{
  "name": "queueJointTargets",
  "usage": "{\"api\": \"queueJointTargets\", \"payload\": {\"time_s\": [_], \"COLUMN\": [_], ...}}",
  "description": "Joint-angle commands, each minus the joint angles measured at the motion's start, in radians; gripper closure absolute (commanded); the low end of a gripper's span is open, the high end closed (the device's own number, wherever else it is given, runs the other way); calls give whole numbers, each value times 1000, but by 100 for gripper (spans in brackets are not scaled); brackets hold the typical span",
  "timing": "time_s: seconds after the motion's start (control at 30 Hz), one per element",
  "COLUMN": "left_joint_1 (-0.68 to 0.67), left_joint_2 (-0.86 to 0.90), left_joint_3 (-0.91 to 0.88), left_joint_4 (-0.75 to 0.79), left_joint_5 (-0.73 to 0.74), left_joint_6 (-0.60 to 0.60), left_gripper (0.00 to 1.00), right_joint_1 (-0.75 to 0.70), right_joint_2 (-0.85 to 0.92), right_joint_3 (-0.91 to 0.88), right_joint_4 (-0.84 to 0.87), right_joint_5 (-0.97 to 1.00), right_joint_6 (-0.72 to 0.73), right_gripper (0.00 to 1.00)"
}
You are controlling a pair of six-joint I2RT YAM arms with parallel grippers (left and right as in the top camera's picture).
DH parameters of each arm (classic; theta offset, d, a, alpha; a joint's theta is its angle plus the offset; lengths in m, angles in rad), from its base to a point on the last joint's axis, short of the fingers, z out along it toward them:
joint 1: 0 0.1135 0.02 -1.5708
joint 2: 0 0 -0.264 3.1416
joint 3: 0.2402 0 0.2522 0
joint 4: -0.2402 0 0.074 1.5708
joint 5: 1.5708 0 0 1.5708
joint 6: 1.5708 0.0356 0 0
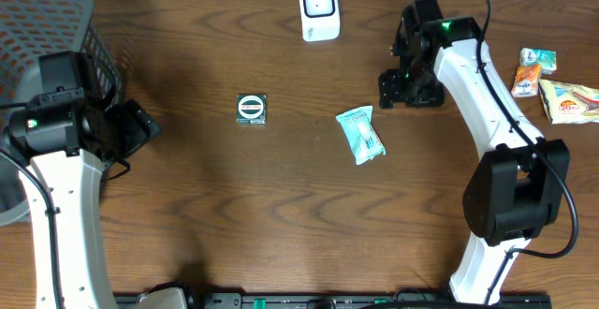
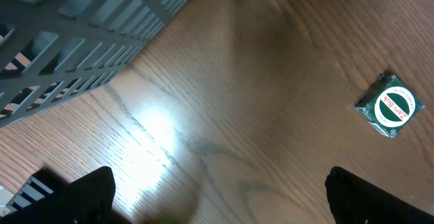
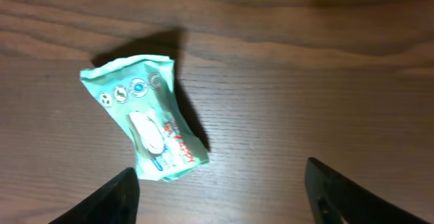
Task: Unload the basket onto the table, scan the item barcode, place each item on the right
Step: 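Regrip the green wipes pack with the right gripper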
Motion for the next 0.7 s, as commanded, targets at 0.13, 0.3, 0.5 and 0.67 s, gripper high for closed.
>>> {"api": "queueJointTargets", "payload": {"time_s": [0.13,0.3,0.5,0.67], "left_joint_1": [3,3,3,3], "left_joint_2": [-4,-4,-4,-4], "left_joint_3": [-2,-2,-2,-2], "left_joint_4": [-5,-5,-5,-5], "left_joint_5": [-16,-16,-16,-16], "left_joint_6": [-6,-6,-6,-6], "left_gripper": [2,2,2,2], "right_joint_1": [24,51,91,121], "right_joint_2": [-2,-2,-2,0], "right_joint_3": [-146,-246,-265,-269], "right_joint_4": [105,210,242,266], "right_joint_5": [-90,-161,-165,-161], "right_joint_6": [-15,-15,-14,-14], "right_gripper": [42,55,59,66]}}
